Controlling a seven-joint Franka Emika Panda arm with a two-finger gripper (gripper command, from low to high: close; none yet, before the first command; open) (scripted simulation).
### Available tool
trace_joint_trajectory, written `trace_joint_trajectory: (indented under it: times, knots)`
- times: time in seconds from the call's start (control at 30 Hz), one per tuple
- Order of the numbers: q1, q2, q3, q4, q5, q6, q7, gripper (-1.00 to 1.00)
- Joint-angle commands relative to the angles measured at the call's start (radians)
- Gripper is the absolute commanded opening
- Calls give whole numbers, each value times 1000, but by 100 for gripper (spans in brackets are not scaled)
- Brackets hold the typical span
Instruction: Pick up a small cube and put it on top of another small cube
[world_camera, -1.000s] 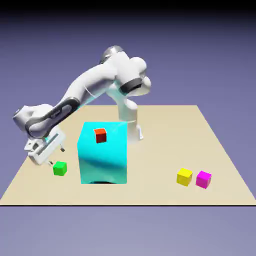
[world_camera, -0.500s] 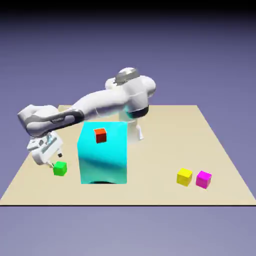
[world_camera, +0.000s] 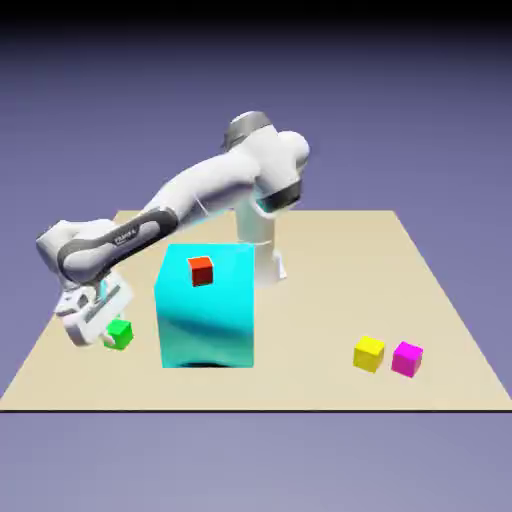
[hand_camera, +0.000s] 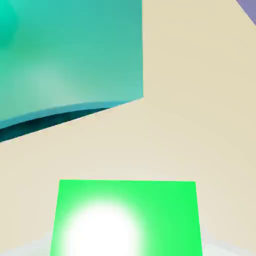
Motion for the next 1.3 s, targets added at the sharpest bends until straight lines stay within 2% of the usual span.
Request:
trace_joint_trajectory:
  times: [0.0,0.33,0.87,0.97,1.17,1.2,1.27]
  knots:
    - [-3,-32,23,6,-5,37,43,-100]
    - [-37,-355,254,59,-76,403,478,-100]
    - [522,-885,774,-393,-391,833,718,-100]
    - [564,-889,792,-425,-408,825,695,-100]
    - [542,-687,887,-351,-149,882,503,-100]
    - [542,-687,887,-351,-149,882,503,100]
    - [546,-721,871,-363,-192,873,535,100]
